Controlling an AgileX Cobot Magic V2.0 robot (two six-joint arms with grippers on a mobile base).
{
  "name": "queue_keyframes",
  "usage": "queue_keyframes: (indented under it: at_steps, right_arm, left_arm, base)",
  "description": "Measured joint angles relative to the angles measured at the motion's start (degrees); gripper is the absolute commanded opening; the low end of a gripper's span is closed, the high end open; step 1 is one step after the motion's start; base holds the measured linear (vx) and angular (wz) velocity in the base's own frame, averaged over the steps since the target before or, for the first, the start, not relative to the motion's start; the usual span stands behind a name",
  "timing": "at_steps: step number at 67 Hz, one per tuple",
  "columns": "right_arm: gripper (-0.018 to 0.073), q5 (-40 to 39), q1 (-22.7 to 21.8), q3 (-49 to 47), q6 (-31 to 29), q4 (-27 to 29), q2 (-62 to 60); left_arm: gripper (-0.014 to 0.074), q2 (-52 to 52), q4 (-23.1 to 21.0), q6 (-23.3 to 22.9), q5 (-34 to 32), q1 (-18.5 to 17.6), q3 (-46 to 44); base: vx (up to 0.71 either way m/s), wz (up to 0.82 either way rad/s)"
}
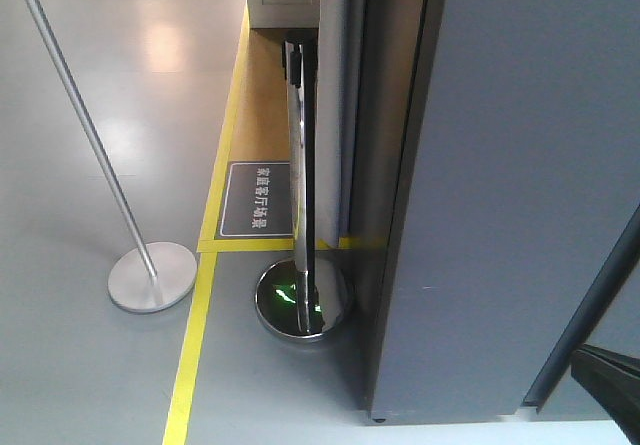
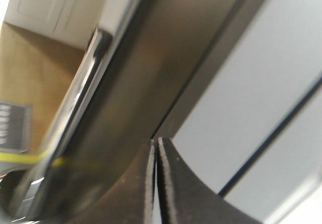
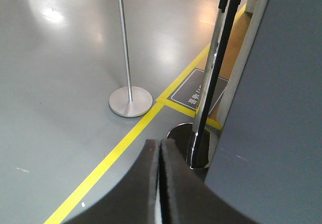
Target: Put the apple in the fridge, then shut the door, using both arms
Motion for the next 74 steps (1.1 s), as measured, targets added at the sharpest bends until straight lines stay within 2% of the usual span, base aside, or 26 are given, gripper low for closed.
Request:
queue_keyframes:
  at_steps: [3, 19, 26, 32, 39, 51, 58, 65, 74]
  right_arm:
    - [-0.0006, 0.0, 0.0, 0.0, 0.0, 0.0, 0.0]
    - [-0.0006, 0.0, 0.0, 0.0, 0.0, 0.0, 0.0]
    - [-0.0006, 0.0, 0.0, 0.0, 0.0, 0.0, 0.0]
    - [-0.0006, 0.0, 0.0, 0.0, 0.0, 0.0, 0.0]
    - [-0.0006, 0.0, 0.0, 0.0, 0.0, 0.0, 0.0]
    - [-0.0006, 0.0, 0.0, 0.0, 0.0, 0.0, 0.0]
    - [-0.0006, 0.0, 0.0, 0.0, 0.0, 0.0, 0.0]
    - [-0.0006, 0.0, 0.0, 0.0, 0.0, 0.0, 0.0]
    - [-0.0006, 0.0, 0.0, 0.0, 0.0, 0.0, 0.0]
  left_arm:
    - [-0.0008, 0.0, -2.5, 0.0, -0.2, 0.0, 0.0]
    - [-0.0008, 0.0, -23.1, -0.1, -1.6, 0.0, 0.0]
    - [-0.0008, 0.0, -26.2, -0.1, -3.4, 0.0, 0.0]
    - [-0.0008, 0.0, -29.5, -2.2, -5.6, 0.0, 0.0]
    - [-0.0008, 0.0, -30.7, -6.8, -8.0, 0.0, 0.0]
    - [-0.0008, 0.0, -31.4, -23.2, -12.5, 0.0, 0.0]
    - [-0.0008, 0.0, -31.6, -29.4, -12.7, 0.0, 0.0]
    - [-0.0008, 0.0, -31.6, -29.8, -12.9, 0.0, 0.0]
    - [-0.0008, 0.0, -31.6, -24.6, -12.9, 0.0, 0.7]
  base:
    - [0.00, 0.00]
    - [0.00, 0.00]
    - [0.00, 0.00]
    - [0.00, 0.00]
    - [0.00, 0.00]
    - [0.00, 0.00]
    - [0.00, 0.00]
    - [0.00, 0.00]
    - [0.00, 0.00]
